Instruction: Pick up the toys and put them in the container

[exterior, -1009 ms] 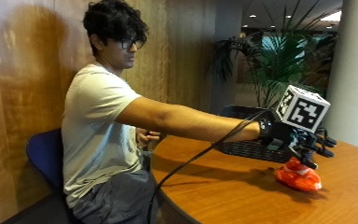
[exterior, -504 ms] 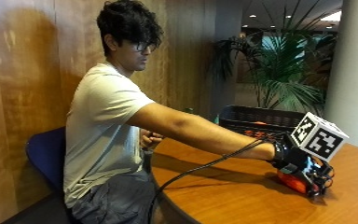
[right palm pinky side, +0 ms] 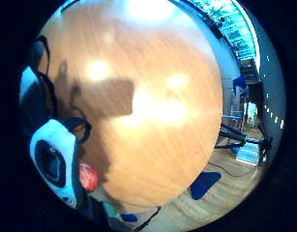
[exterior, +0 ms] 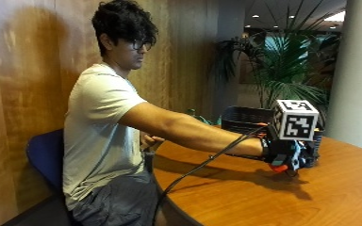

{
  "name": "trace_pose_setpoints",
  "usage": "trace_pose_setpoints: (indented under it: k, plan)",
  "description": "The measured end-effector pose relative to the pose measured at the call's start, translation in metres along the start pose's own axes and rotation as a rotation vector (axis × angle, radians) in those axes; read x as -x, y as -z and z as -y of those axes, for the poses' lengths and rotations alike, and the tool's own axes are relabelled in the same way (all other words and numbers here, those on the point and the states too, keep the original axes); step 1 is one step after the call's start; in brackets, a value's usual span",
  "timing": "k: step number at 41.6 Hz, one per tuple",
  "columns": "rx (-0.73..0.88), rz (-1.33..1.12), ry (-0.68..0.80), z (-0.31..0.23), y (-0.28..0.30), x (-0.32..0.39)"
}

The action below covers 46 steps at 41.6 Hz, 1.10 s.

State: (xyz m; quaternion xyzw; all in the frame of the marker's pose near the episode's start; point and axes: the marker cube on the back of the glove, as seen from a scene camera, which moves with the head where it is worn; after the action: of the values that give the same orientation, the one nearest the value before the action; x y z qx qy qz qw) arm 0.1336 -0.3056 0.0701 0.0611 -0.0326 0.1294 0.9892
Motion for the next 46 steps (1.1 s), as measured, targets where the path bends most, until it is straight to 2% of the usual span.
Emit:
trace_pose_setpoints:
  k: [8,21,33,46]
  plan:
    - [-0.136,0.006,0.035,-0.023,0.08,0.001]
    - [-0.279,0.081,0.12,-0.051,0.182,0.073]
    - [-0.279,0.17,0.231,-0.057,0.217,0.156]
    - [-0.242,0.179,0.348,-0.059,0.217,0.243]
